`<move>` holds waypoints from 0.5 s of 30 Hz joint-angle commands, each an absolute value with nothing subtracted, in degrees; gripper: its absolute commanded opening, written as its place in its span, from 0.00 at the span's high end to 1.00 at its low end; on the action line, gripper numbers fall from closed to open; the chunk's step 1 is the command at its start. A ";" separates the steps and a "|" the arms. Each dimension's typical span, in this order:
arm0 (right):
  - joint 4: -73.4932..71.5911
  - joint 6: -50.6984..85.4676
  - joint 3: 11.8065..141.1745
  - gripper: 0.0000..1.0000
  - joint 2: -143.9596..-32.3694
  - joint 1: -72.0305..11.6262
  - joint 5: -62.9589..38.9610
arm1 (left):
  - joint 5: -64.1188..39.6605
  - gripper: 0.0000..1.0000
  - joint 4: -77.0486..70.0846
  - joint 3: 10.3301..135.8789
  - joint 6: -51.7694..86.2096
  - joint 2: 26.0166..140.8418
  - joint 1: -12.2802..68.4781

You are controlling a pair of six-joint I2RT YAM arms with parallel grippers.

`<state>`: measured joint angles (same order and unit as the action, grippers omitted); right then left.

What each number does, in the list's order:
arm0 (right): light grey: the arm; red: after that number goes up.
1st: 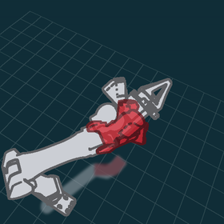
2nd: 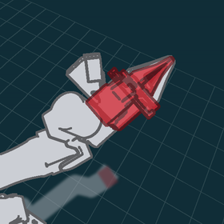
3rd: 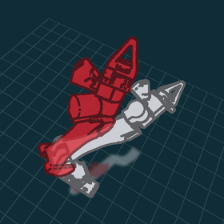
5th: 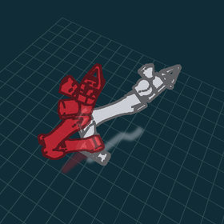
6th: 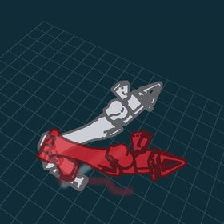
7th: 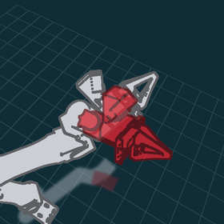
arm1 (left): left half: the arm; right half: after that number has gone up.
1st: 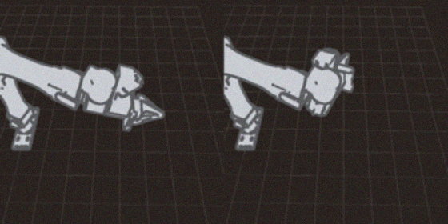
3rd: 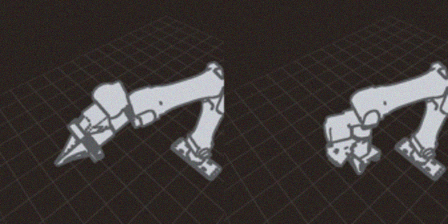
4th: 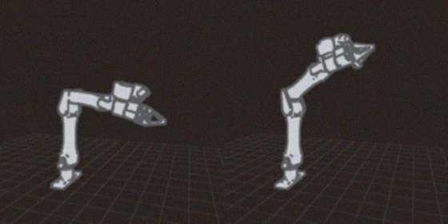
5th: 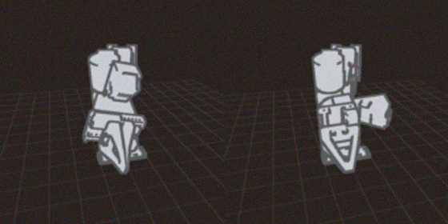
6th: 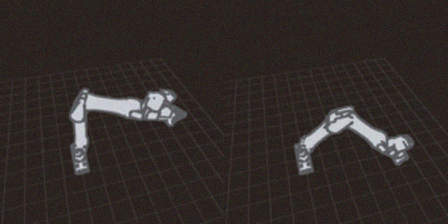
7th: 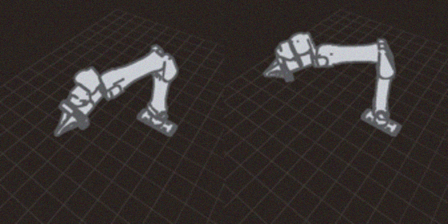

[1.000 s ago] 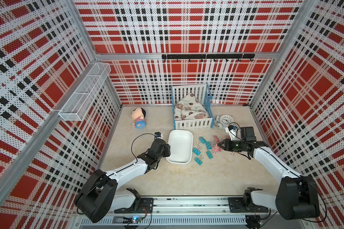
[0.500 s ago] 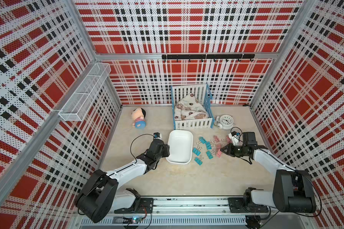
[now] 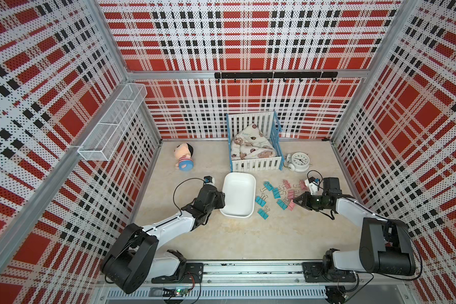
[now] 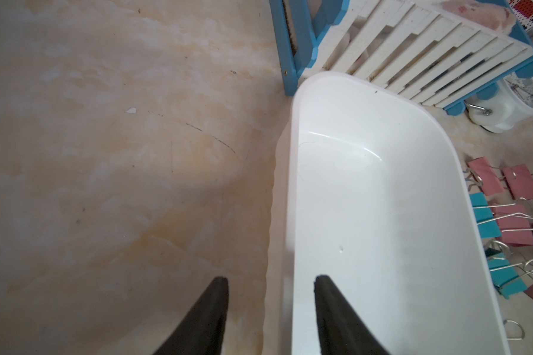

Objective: Take out the binder clips from the storage box
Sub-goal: Place the binder clip at the center of the board.

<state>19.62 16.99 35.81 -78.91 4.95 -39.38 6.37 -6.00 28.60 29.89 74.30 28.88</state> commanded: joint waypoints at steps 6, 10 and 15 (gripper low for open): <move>23.79 17.56 36.82 0.90 -73.04 5.62 -41.35 | 5.85 0.48 -7.01 28.07 28.95 74.60 28.29; 25.95 18.17 37.64 0.89 -71.51 5.62 -39.99 | 5.60 0.48 -7.05 28.05 28.74 74.13 28.17; 25.63 21.28 37.47 0.90 -69.39 5.64 -39.12 | 5.68 0.48 -7.34 27.82 28.17 73.61 28.17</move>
